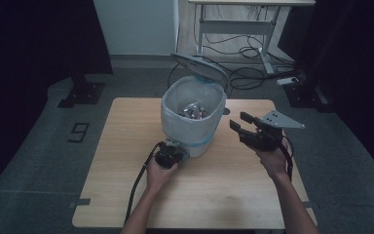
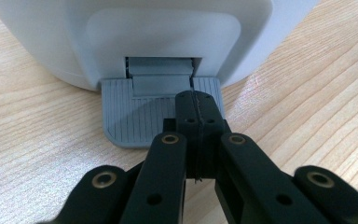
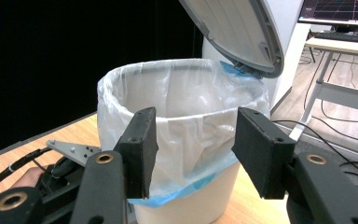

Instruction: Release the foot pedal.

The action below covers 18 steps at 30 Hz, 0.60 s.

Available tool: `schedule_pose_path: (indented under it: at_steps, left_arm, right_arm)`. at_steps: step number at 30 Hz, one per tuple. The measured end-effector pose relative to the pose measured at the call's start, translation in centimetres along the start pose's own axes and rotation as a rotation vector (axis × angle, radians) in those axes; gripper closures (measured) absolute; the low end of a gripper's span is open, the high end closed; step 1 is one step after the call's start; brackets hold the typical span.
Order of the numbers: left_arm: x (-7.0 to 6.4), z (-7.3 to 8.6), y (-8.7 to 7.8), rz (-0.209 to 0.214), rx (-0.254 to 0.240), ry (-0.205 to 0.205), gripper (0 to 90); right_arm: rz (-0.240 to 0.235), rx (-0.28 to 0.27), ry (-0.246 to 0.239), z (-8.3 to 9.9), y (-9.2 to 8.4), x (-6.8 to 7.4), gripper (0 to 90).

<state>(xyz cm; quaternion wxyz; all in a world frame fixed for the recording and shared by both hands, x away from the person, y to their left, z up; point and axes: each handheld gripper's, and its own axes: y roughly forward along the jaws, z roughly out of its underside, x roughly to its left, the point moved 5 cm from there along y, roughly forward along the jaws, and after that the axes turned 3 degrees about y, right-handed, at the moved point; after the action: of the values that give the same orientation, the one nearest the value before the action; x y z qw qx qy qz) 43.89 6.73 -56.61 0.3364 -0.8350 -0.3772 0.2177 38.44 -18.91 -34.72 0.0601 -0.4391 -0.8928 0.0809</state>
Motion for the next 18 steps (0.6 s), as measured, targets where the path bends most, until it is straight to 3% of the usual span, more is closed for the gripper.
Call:
schedule_pose_path:
  at_steps: [11, 14, 18]
  left_arm:
    - [0.0, 0.0, 0.0, 0.002, 0.001, 0.000, 90.0]
    - [-0.2, -0.1, -0.1, 0.025, -0.003, -0.013, 82.8]
    - [-0.5, -0.4, -0.3, 0.001, -0.031, -0.006, 68.0]
  right_arm:
    - [0.006, 0.006, 0.005, 1.2, -0.9, -0.5, 48.5]
    - [0.008, 0.013, 0.011, 1.6, -1.0, -0.7, 48.5]
    - [0.007, 0.021, 0.017, 2.1, -1.1, -0.9, 48.8]
